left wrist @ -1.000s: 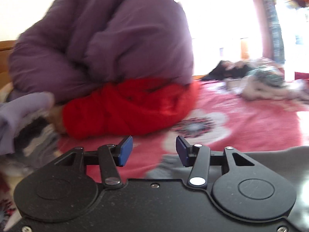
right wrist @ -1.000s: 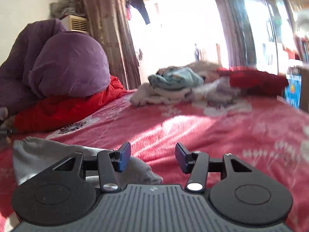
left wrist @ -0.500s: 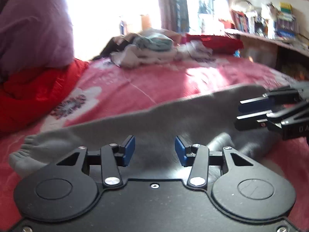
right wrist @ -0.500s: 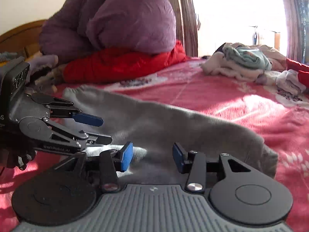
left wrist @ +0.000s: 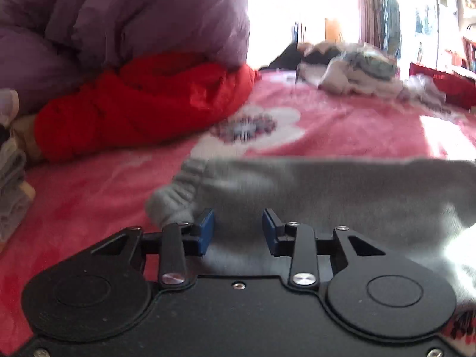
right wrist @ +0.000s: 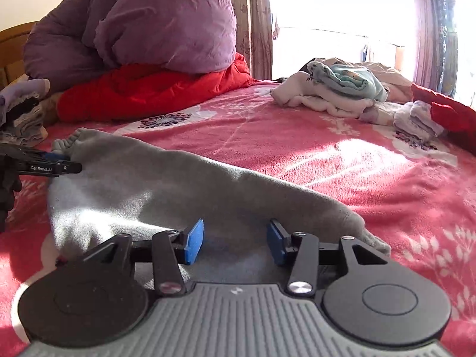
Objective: Fold clothes
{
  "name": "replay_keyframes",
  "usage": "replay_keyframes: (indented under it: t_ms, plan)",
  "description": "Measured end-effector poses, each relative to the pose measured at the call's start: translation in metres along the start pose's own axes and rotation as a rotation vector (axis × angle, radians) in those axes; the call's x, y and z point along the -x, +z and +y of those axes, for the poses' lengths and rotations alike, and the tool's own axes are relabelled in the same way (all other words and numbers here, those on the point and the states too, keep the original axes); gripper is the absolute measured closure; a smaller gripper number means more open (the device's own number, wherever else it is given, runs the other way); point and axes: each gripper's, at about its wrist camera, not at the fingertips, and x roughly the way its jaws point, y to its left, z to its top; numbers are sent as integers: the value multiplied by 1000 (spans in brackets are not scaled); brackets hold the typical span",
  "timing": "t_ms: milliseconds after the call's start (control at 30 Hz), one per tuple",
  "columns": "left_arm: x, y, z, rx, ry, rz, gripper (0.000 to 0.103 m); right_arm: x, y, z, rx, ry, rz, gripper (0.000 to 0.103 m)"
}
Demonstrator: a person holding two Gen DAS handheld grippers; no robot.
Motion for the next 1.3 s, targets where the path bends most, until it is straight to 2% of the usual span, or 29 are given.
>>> replay_keyframes:
  t_ms: [67,100,133,200,233,267,333,367,400,467,533,567,667,767,867,1000,1100,1200,1300]
  plan:
    - [3,10,3,42,5,-69,65,5,4,4,17,-7,-46,54]
    - [-3,10,7,82,27,-55,65,5,6,3,10,-24,-59,54]
    - [-16,6,13,116,33,4,65,1,6,-2,-17,-39,-54,54]
    - [-35,-8,14,58,52,55,63,-11,2,-18,-106,-49,11,54]
    - [-35,-7,9,12,63,50,62,-16,-1,-23,-116,-47,34,54]
    - [-30,-2,7,14,59,24,63,-18,-3,-26,-106,-44,47,54]
    - [-20,7,3,19,51,-25,63,-9,0,-22,-86,-47,-6,55]
    - [-22,6,3,17,64,-11,62,-2,3,-19,-78,-38,-45,54]
    - [-25,6,4,15,78,3,62,-5,2,-19,-77,-40,-33,50]
    - [-29,1,2,-14,99,20,60,-21,-3,-24,-85,-59,55,49]
    - [-33,-5,-2,-63,115,27,60,-28,-8,-26,-77,-64,70,48]
    - [-27,1,0,-34,100,13,60,-27,-7,-25,-73,-61,58,48]
    - [2,14,25,173,64,-83,60,-14,-1,-23,-81,-45,0,46]
    - [28,12,57,381,47,-86,57,5,4,-29,-138,-40,-69,46]
    - [47,-4,87,650,29,-43,49,26,4,-37,-175,-48,-128,46]
    - [51,-36,107,1004,-88,51,43,45,-7,-50,-253,-53,-121,46]
    - [46,-51,98,1111,-167,106,42,53,-21,-57,-314,-55,-95,44]
    - [36,-54,92,1134,-185,128,41,56,-31,-61,-333,-62,-83,43]
    - [23,-60,91,1172,-191,141,41,53,-37,-65,-344,-67,-61,38]
